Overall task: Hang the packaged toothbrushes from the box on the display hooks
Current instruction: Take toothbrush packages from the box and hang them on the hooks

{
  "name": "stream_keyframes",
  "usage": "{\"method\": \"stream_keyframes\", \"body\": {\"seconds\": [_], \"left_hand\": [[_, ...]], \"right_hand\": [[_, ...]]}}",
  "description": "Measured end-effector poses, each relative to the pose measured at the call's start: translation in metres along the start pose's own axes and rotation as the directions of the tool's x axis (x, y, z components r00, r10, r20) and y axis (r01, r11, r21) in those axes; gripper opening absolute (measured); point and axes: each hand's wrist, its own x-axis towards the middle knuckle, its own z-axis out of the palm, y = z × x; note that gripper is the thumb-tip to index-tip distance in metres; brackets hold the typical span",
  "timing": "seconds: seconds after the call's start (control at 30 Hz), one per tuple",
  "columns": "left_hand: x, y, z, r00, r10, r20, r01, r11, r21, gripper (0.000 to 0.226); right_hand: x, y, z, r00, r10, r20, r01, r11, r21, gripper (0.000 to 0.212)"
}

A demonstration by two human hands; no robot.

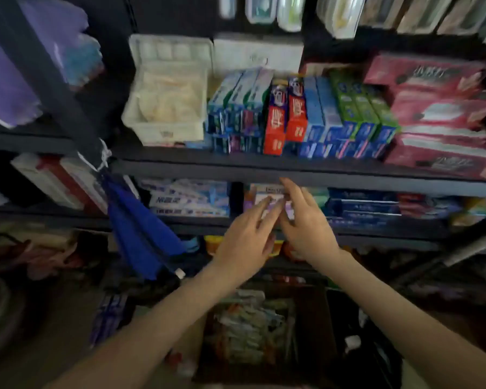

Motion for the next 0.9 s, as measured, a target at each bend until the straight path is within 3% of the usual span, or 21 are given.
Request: {"method": "stream_keyframes", "body": {"seconds": [0.1,0.23,0.4,0.6,0.7,0.83,0.9], "left_hand": [[-0.054,0.015,0.066,0.964,-0.157,0.213,0.169,0.985,-0.04,0.065],[-0.122,0.019,0.148,0.744,-0.355,0.567,0.386,0.92,0.069,0.062],[-0.205,-0.016,0.252,0.523,-0.488,0.699,0.55,0.819,0.161,0.07],[-0.268,-0.078,0.363,0.353,-0.576,0.737,0.576,0.755,0.314,0.078],[-0.288,-0.104,0.409,0.287,-0.574,0.767,0.524,0.764,0.376,0.082],[-0.307,-0.122,0.455,0.299,-0.535,0.79,0.494,0.795,0.351,0.083],[-0.315,-0.127,0.472,0.293,-0.531,0.795,0.499,0.794,0.346,0.083]], "right_hand": [[-0.057,0.06,0.035,0.983,0.089,0.161,-0.088,0.996,-0.008,0.053],[-0.131,0.139,0.1,0.88,0.279,0.383,-0.269,0.96,-0.081,0.054],[-0.205,0.232,0.202,0.666,0.479,0.572,-0.49,0.859,-0.149,0.051],[-0.253,0.329,0.328,0.467,0.555,0.688,-0.518,0.803,-0.295,0.068],[-0.258,0.36,0.374,0.452,0.571,0.685,-0.459,0.807,-0.371,0.069],[-0.262,0.389,0.424,0.468,0.562,0.682,-0.414,0.821,-0.393,0.071],[-0.264,0.4,0.451,0.508,0.531,0.678,-0.383,0.845,-0.374,0.067]]}}
